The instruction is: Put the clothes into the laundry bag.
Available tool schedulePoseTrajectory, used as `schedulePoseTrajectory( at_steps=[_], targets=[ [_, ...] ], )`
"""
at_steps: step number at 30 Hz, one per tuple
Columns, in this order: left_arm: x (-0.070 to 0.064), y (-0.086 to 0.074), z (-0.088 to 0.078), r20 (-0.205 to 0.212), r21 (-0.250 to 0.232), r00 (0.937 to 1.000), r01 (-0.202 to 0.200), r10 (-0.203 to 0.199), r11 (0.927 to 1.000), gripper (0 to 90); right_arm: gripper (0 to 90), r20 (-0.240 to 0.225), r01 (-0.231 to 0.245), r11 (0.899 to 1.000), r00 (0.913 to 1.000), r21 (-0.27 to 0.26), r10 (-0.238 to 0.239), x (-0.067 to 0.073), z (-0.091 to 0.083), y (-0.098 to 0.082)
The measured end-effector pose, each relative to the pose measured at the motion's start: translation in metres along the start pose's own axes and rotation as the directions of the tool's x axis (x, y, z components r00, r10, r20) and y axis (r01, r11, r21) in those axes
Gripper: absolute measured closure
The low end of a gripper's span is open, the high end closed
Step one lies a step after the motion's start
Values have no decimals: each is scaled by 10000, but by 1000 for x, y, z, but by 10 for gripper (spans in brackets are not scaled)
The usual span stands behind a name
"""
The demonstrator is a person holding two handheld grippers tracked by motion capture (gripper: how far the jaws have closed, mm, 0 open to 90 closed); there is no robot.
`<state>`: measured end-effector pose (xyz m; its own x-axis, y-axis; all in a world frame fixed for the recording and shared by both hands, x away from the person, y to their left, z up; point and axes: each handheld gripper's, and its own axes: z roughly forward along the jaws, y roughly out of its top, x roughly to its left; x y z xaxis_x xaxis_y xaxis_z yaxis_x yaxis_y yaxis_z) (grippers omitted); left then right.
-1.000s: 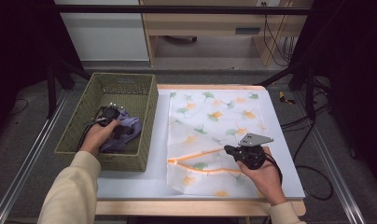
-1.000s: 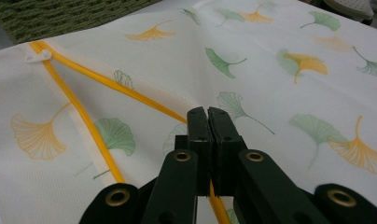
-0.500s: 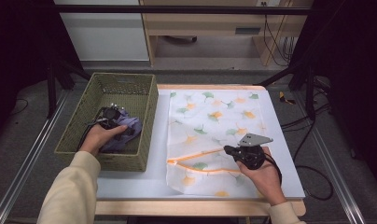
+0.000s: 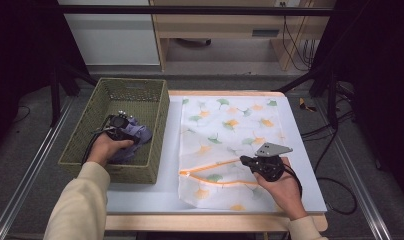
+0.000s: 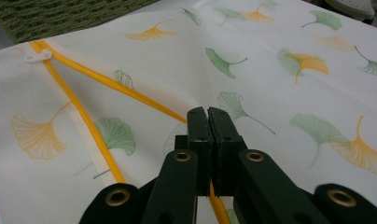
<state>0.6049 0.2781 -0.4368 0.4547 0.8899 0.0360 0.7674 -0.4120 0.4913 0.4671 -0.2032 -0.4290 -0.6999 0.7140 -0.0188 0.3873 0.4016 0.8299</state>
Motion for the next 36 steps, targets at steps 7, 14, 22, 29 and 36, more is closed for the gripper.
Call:
schedulePoseTrajectory(
  at_steps=[7,14,22,29,36],
  targets=[
    [-3,2,-3,-246,87,9995,-221,223,9997,612,886,10,5,10000,10000,-8,-5,0,0,0],
    [-2,2,-16,-688,-704,9976,72,-120,9975,704,886,2,3,10000,10000,-1,-3,0,0,0],
    [-5,2,-42,-954,-2049,9951,70,-271,9788,720,887,-11,-56,10000,10000,26,56,-1,0,-1],
    [-9,1,-68,-1018,-3194,9942,12,-356,9476,724,886,-27,-51,10000,10000,77,51,-1,1,-2],
    [-14,1,-91,-1232,-3857,9922,-304,-188,9221,728,887,-17,-33,9999,10000,114,34,-1,2,-3]
  ],
)
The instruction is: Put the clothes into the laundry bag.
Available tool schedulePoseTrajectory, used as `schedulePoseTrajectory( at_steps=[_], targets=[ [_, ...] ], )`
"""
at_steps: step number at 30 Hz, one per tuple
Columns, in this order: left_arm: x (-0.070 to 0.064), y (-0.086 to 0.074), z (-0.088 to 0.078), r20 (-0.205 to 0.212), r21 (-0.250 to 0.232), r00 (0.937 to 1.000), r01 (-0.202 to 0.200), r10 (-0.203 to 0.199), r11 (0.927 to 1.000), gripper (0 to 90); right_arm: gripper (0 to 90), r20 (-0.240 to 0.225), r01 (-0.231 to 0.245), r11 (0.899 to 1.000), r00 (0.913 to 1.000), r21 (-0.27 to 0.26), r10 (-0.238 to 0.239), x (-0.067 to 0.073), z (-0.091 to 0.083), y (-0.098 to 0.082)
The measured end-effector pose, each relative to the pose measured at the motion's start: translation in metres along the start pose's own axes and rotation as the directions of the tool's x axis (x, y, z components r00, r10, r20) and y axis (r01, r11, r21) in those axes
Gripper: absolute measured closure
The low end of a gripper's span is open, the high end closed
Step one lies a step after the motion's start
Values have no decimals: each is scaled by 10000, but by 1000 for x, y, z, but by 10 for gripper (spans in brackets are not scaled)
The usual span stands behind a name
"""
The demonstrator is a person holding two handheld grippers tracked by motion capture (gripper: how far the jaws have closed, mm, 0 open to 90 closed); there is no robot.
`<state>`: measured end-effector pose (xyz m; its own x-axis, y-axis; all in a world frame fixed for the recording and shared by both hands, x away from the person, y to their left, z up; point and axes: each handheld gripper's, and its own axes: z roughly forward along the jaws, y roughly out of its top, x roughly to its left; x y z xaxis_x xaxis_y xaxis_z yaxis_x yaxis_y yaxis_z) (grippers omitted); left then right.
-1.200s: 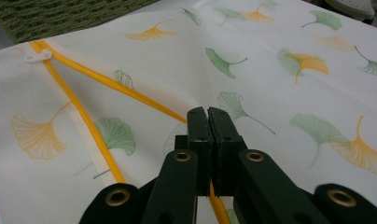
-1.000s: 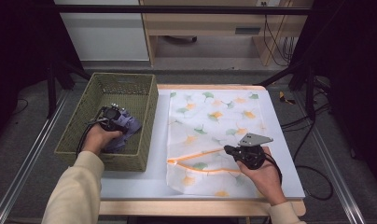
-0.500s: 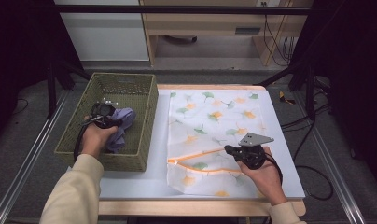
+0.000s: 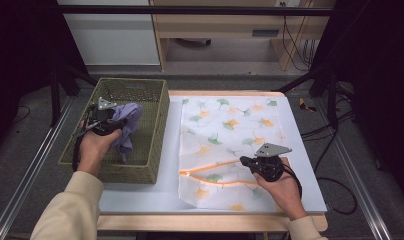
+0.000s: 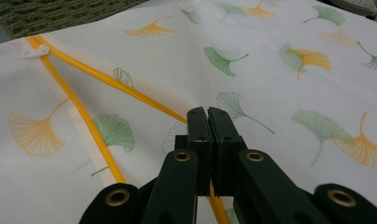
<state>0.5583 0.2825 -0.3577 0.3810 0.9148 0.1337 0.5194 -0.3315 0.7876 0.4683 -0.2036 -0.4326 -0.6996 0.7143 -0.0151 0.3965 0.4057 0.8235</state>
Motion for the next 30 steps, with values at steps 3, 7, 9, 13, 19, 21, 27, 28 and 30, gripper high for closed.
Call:
schedulePoseTrajectory(
  at_steps=[3,7,9,13,19,21,27,28,30],
  targets=[
    [-2,3,-7,26,-279,10000,-35,35,9996,728,887,-5,2,10000,10000,19,-2,-1,1,-1],
    [-5,5,-15,158,-628,9999,-28,38,9980,729,887,-52,-33,9998,10000,177,34,-2,4,-3],
    [-6,6,-18,165,-784,9999,-31,44,9969,729,887,-133,-87,9998,9999,158,89,-2,5,-5],
    [-8,7,-27,178,-1168,9998,-45,66,9931,728,887,-127,-32,9996,9999,286,36,-1,9,-7],
    [-12,9,-41,292,-1775,9996,68,-17,9841,729,887,-201,-198,9992,9996,352,205,-2,11,-11],
    [-14,10,-45,397,-1963,9992,110,-33,9805,729,886,-220,-209,9993,9995,313,216,-2,11,-11],
    [-30,16,-53,689,-2566,9968,-224,414,9663,728,887,-551,-541,9985,9970,50,543,-4,10,-11],
    [-32,17,-55,742,-2691,9963,-207,422,9629,728,887,-570,-613,9981,9965,-27,611,-4,9,-10],
    [-38,21,-58,891,-2808,9946,-257,527,9594,728,887,-616,-656,9978,9960,-116,648,-4,9,-10]
  ],
)
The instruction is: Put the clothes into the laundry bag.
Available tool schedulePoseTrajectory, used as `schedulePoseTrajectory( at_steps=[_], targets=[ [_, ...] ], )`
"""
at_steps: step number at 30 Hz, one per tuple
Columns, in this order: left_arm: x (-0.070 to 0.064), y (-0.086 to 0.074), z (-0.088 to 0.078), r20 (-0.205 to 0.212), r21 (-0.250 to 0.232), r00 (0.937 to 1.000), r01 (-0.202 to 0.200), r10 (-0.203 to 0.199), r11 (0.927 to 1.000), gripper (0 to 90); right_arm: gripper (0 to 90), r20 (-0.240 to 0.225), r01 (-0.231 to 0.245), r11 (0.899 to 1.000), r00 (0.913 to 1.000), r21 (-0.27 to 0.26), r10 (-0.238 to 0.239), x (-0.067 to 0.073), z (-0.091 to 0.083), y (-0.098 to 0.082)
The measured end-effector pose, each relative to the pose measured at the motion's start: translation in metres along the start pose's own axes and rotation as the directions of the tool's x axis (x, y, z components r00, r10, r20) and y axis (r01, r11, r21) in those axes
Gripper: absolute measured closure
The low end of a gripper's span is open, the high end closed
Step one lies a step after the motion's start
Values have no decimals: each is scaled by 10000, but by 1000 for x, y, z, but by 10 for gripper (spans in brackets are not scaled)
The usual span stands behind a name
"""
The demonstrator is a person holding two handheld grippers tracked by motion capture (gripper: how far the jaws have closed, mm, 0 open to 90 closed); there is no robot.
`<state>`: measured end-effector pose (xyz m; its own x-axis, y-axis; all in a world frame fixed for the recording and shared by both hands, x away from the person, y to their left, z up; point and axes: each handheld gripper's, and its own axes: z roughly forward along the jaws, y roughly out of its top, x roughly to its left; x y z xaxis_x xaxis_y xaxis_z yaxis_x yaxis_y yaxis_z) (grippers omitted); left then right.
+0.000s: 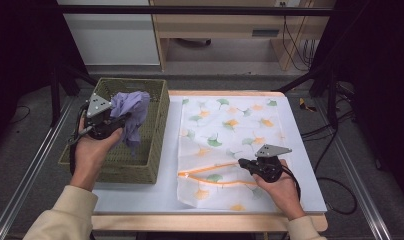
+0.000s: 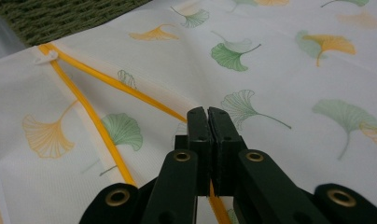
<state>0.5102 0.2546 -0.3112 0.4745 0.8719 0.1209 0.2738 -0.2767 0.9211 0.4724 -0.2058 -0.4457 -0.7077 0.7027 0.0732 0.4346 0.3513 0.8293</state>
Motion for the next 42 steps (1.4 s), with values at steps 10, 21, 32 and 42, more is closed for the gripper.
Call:
schedulePoseTrajectory(
  at_steps=[10,21,32,42],
  targets=[
    [-26,19,-11,588,-560,9975,-371,404,9977,728,887,107,-17,9999,9999,166,15,-2,4,-3],
    [-47,26,-19,1337,-1194,9907,-89,250,9928,728,887,161,11,9998,9999,176,-14,-3,5,-3],
    [-78,34,-21,1893,-1511,9809,-158,446,9884,727,887,33,-70,9999,10000,-107,70,-7,1,-4],
    [-119,25,-8,2856,-1331,9569,-159,537,9910,727,887,-41,-383,9989,9993,-282,382,-11,2,-4]
  ],
)
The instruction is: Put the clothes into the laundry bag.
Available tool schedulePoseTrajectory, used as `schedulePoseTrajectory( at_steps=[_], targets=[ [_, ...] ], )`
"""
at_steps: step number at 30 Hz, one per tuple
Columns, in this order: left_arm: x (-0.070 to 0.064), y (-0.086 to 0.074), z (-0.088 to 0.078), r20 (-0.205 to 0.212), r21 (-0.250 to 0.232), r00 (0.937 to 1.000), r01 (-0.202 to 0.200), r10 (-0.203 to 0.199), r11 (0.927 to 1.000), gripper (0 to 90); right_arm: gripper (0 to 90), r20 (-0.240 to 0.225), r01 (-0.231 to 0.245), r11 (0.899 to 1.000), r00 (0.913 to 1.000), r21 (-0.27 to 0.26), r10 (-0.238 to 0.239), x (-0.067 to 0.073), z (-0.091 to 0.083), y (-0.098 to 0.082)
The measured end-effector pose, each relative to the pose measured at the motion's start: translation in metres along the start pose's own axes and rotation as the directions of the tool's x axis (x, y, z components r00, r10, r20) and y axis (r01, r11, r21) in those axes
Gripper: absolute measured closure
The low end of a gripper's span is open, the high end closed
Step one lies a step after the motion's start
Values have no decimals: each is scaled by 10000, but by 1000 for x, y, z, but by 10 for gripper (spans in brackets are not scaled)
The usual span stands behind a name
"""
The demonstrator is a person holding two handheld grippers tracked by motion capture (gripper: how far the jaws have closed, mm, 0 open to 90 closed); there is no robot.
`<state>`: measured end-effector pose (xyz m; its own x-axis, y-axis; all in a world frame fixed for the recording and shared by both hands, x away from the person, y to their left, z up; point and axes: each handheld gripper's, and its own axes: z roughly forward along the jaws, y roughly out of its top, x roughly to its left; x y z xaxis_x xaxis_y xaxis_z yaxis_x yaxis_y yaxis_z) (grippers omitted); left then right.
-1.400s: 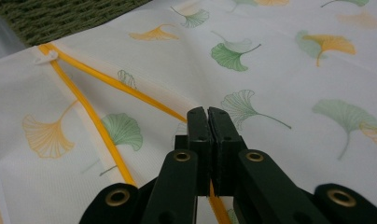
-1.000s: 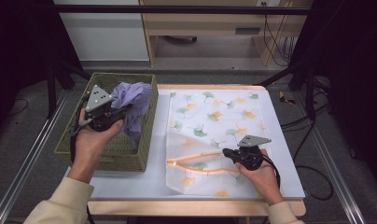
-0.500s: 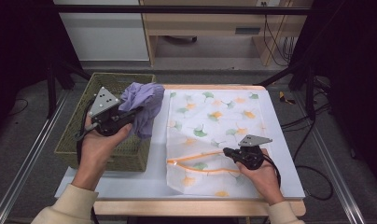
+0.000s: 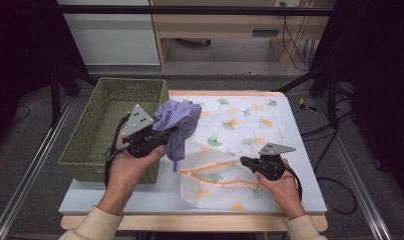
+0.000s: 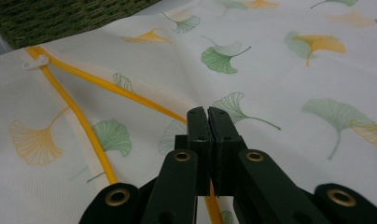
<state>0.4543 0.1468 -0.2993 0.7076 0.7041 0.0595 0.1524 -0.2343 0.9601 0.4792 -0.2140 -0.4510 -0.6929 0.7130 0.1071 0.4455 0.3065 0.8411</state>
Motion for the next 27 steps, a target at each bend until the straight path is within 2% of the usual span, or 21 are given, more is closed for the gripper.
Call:
schedulePoseTrajectory(
  at_steps=[10,14,18,21,23,27],
  targets=[
    [-29,-7,21,825,-41,9965,112,-108,9999,726,886,-148,-123,9999,9998,-74,122,-2,0,0],
    [-43,-17,32,1096,41,9939,117,-121,9999,726,887,-156,-294,9995,9995,-121,292,-2,3,1],
    [-53,-26,44,1272,-124,9912,385,-366,9992,726,887,-147,-243,9997,9996,-58,242,0,5,1],
    [-58,-34,54,1303,-229,9906,457,-424,9987,725,887,-142,-333,9994,9993,-43,332,0,5,0],
    [-61,-40,61,1422,-239,9880,649,-609,9976,726,887,-129,-357,9994,9993,-32,357,-1,5,0],
    [-65,-49,70,1543,-185,9858,692,-655,9974,726,887,-136,-402,9992,9991,10,402,-3,6,0]
  ],
)
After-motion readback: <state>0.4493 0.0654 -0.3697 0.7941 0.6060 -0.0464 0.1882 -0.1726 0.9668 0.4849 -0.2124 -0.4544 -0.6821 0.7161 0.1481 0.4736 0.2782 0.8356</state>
